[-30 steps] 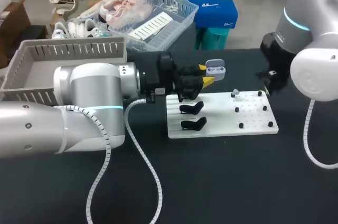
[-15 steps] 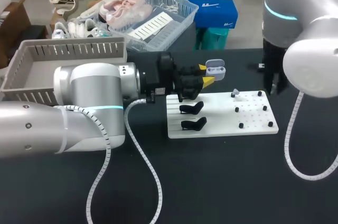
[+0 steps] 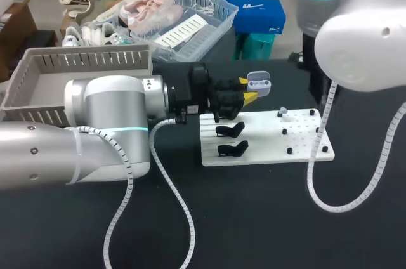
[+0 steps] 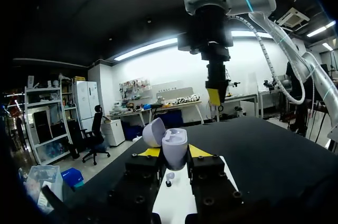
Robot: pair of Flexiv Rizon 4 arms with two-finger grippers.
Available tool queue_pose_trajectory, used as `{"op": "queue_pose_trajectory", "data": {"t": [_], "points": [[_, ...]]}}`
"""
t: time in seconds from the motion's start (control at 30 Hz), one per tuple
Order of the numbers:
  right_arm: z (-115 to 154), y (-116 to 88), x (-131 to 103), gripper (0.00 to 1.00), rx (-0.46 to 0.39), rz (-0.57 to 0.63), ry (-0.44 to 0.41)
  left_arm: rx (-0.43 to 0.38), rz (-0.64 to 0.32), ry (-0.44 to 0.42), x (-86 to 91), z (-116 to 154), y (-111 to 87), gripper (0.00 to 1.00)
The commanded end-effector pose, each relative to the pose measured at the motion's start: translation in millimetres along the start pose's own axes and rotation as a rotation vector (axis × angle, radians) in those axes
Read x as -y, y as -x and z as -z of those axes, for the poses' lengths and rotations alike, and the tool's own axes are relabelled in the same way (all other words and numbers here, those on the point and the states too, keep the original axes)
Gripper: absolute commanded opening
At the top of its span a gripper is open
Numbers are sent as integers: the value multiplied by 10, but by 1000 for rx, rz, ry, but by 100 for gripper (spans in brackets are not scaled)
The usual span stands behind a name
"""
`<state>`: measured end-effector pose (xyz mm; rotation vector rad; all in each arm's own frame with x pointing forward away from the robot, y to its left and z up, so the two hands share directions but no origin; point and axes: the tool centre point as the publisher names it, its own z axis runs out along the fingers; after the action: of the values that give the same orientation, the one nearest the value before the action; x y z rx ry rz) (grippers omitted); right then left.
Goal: Pick up each earbud case from the left stands, insert the matching earbuds, close the lid, and place the case in the box.
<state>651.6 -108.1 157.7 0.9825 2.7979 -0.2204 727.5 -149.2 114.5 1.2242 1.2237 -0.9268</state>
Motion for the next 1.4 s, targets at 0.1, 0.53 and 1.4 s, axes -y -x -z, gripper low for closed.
{"op": "queue_pose_trajectory", "data": {"t": [0.1,0.53,1.4], "points": [[7,12,-51,0,-4,-53,-31,1,-2,6,10,-5,-5,0],[52,31,-224,0,-18,-138,-67,1,-2,6,10,-5,-5,0],[432,-175,-724,0,-21,-441,29,1,-2,6,10,-5,-5,0]]}}
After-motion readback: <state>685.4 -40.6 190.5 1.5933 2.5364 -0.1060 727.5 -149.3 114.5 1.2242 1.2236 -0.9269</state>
